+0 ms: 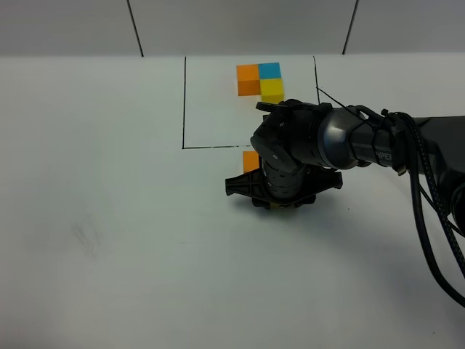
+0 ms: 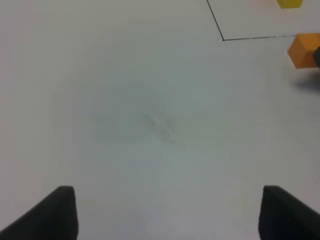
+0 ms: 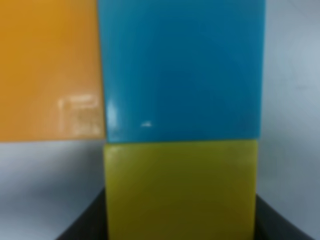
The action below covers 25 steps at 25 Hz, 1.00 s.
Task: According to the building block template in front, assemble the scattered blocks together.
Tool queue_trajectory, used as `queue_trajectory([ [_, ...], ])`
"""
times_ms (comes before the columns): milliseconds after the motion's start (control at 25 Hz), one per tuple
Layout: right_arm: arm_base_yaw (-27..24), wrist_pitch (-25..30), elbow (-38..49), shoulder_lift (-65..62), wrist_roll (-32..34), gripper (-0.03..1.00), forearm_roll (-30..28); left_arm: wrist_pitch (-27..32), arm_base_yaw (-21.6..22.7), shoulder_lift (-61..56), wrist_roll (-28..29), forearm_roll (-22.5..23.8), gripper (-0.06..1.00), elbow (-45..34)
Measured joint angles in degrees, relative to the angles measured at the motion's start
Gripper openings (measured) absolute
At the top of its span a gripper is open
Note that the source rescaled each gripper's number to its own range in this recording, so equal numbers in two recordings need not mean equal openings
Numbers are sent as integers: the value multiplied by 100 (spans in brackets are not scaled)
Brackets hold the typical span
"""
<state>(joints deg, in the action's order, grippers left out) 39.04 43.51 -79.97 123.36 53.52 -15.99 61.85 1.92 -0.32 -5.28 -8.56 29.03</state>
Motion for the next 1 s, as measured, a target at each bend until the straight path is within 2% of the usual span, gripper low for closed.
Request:
queue_trajectory([
  [200,-5,74,6,-59,-31,23,-6,0,0,0,0,0,71,0],
  [280,-13,109,12,-106,-38,27,-11,0,0,0,0,0,71,0],
  [360,-17,165,12,-187,-50,42,-34,0,0,0,0,0,71,0],
  [520,-30,193,12,-443,-208,84,-30,0,0,0,0,0,71,0],
  [600,-45,317,12,-643,-414,95,-23,0,0,0,0,0,71,0],
  [680,-131,609,19,-904,-714,98,-23,0,0,0,0,0,71,0],
  [800,-532,1007,257,-1400,-1302,100,-31,0,0,0,0,0,71,0],
  [1000,-1804,1238,1090,-2703,-2565,100,290,0,0,0,6,0,71,0],
])
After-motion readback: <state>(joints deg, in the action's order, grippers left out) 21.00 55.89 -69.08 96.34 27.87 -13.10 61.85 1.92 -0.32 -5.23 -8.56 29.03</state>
